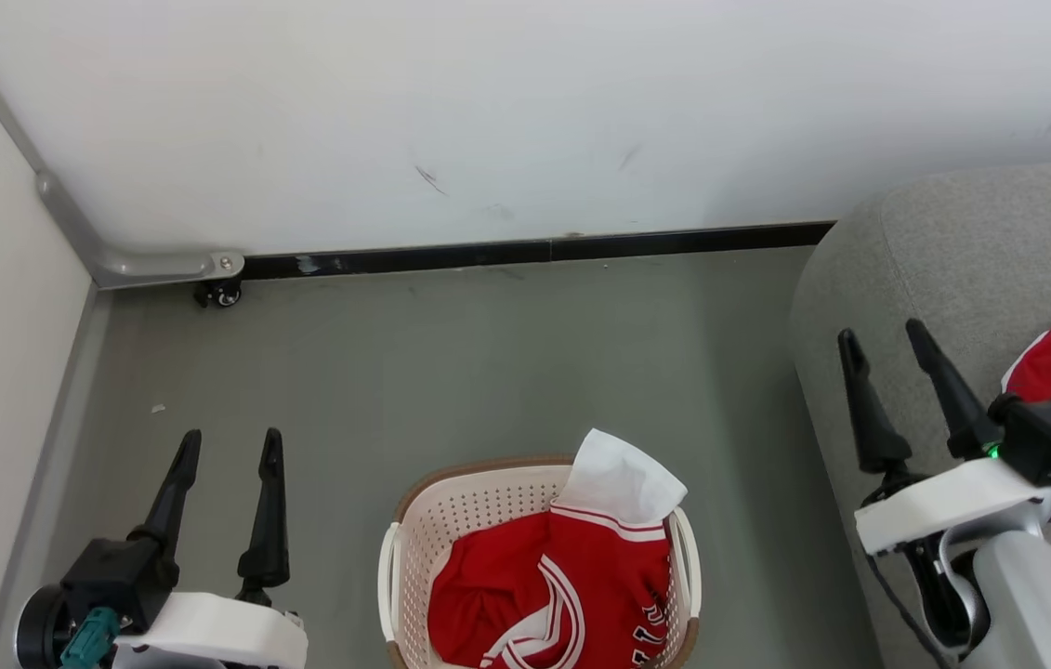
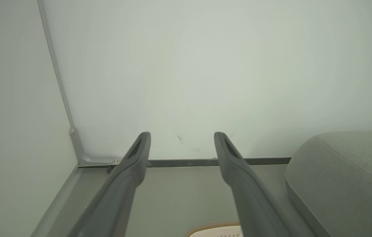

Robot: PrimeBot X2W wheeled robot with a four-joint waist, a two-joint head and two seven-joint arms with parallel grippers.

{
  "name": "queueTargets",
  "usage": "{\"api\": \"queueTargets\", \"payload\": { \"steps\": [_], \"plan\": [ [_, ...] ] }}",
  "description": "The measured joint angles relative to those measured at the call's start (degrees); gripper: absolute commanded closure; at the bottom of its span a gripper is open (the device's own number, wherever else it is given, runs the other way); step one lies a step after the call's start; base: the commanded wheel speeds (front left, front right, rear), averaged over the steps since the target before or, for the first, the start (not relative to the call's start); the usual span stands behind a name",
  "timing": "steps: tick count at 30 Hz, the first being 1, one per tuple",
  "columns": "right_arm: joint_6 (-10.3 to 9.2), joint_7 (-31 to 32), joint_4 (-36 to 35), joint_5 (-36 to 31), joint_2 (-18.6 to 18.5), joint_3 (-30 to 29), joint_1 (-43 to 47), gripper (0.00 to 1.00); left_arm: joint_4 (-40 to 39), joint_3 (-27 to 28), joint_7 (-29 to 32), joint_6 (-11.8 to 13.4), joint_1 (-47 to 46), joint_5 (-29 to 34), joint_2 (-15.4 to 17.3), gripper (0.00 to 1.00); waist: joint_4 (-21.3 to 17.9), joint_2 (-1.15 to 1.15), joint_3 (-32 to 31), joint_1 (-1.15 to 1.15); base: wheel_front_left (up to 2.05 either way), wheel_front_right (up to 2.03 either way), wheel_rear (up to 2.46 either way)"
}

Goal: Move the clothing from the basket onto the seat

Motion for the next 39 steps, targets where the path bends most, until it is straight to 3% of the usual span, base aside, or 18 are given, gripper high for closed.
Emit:
{"api": "queueTargets", "payload": {
  "steps": [14, 39],
  "plan": [
    [0.00, 0.00, -2.03, -4.15, 5.68, -1.86, 10.57, 0.00, -0.10, 0.10, 0.00, -0.02, 5.13, 1.19, -0.97, 0.00, 0.99, 0.00, -4.13, 0.00, 0.00, 0.00, 0.00],
    [0.00, 1.51, -7.31, -10.23, 7.90, -1.75, 17.85, 0.00, -0.35, 0.60, 0.00, -0.08, 7.73, 3.11, -1.27, 0.00, 0.07, 0.00, -5.76, 0.00, 0.00, 0.00, 0.00]
  ]
}}
